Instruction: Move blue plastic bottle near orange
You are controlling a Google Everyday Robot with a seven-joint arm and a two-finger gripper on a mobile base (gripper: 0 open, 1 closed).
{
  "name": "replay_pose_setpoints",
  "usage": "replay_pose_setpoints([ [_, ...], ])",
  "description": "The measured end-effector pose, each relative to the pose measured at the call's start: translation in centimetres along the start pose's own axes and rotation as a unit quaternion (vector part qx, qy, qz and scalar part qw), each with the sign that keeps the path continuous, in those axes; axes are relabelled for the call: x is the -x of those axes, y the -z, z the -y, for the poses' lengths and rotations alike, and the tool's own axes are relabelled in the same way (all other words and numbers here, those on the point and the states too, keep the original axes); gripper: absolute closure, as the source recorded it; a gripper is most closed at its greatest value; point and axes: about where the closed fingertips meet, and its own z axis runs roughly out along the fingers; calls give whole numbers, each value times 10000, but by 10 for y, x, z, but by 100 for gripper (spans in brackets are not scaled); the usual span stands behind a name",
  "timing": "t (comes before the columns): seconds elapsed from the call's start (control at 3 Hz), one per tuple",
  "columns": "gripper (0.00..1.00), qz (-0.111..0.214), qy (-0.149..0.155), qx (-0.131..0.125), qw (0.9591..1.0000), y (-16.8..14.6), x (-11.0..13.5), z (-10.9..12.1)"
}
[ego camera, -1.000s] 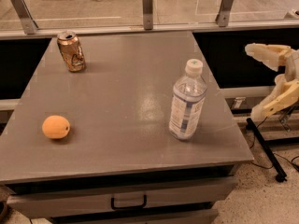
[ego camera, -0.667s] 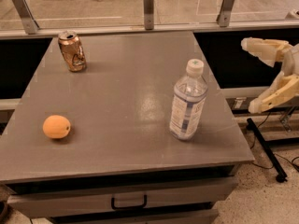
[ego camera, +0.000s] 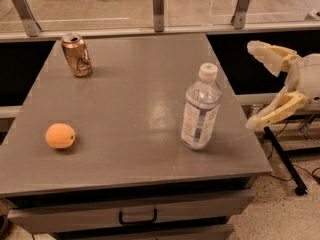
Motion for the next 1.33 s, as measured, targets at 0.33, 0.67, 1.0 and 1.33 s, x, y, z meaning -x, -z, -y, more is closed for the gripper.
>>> replay_pose_setpoints([
  [0.33, 0, 130, -20, 246, 9996, -26, 9, -17],
  [0.67, 0, -74, -175, 588, 9981, -49, 11, -33],
  [1.0, 0, -123, -431, 802, 9958, -66, 7, -43],
  [1.33, 0, 202, -650, 1027, 9924, -83, 6, -51],
])
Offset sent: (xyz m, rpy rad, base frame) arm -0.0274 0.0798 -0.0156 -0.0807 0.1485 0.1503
